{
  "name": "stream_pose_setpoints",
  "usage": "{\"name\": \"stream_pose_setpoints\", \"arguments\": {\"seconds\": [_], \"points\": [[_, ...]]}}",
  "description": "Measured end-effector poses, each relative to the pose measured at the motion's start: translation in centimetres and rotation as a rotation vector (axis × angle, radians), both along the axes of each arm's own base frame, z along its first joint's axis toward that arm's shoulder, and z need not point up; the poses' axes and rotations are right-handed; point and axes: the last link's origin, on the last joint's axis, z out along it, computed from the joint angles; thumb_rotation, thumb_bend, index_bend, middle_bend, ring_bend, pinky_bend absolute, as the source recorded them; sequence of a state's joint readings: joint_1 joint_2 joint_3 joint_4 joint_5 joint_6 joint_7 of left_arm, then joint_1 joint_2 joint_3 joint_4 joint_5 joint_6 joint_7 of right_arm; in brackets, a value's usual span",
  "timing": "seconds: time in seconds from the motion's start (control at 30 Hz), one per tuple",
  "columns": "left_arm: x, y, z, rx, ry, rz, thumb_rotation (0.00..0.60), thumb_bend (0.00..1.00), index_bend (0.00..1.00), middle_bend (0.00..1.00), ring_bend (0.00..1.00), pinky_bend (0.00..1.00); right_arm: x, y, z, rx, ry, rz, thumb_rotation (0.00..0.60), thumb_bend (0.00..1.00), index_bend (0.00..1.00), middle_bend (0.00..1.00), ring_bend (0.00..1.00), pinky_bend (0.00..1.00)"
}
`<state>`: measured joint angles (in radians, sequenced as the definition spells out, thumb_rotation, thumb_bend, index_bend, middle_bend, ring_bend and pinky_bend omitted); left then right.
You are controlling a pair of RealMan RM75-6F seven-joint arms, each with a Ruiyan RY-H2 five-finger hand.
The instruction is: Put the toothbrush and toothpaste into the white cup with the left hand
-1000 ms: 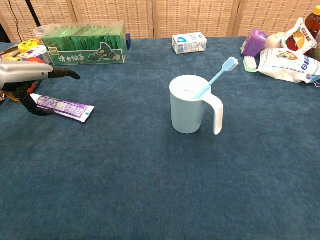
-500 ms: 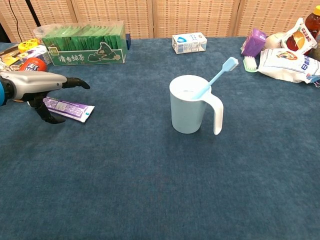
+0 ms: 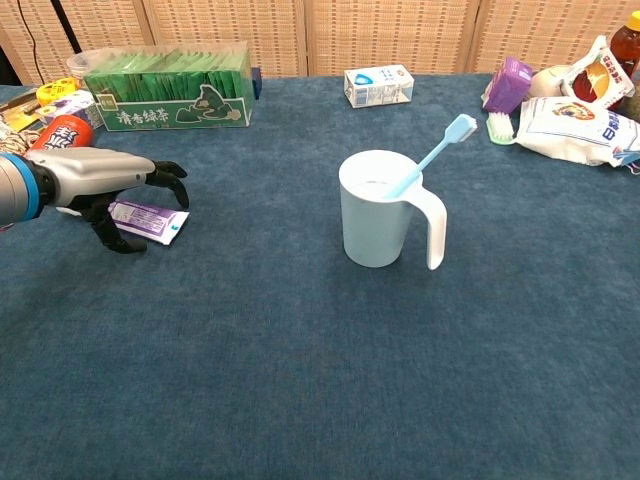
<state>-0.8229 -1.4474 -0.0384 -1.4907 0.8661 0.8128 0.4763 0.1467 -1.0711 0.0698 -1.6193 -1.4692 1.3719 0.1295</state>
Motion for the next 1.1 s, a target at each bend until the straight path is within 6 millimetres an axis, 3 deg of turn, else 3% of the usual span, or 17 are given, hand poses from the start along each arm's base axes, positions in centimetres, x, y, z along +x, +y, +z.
{"name": "stream_pose_setpoints", "arguments": {"seconds": [0.17,0.27,0.4,0.63,0.83,1.1], "points": [[-0.11,-0.04,-0.46,0.016,-0.001,0.007,0.6,0.32,0.26,0.0,0.0,0.06,0.02,-0.01,-0.1,0.003,0.003,0.001,0.6,0.0,0.0,0.0,0.0,0.0],[-0.16,-0.03,-0.63,0.028,0.001,0.004,0.6,0.32,0.3,0.02,0.01,0.13,0.04,-0.02,-0.09,0.002,0.002,0.002,0.6,0.0,0.0,0.0,0.0,0.0],[-0.09,-0.03,-0.83,0.052,0.0,-0.008,0.6,0.32,0.38,0.15,0.14,0.26,0.02,0.0,-0.08,0.001,0.002,0.001,0.6,0.0,0.0,0.0,0.0,0.0],[-0.25,-0.2,-1.0,0.083,0.021,-0.033,0.6,0.33,0.45,0.22,0.26,0.38,0.02,0.0,-0.1,0.004,0.001,0.002,0.6,0.0,0.0,0.0,0.0,0.0],[-0.25,-0.4,-0.97,0.106,0.018,-0.05,0.6,0.33,0.57,0.39,0.38,0.43,0.02,0.0,-0.08,0.004,0.001,0.002,0.6,0.0,0.0,0.0,0.0,0.0],[-0.01,-0.75,-0.6,0.116,-0.003,-0.065,0.6,0.33,0.6,0.41,0.4,0.44,0.01,-0.01,-0.15,0.008,0.002,0.001,0.6,0.0,0.0,0.0,0.0,0.0]]}}
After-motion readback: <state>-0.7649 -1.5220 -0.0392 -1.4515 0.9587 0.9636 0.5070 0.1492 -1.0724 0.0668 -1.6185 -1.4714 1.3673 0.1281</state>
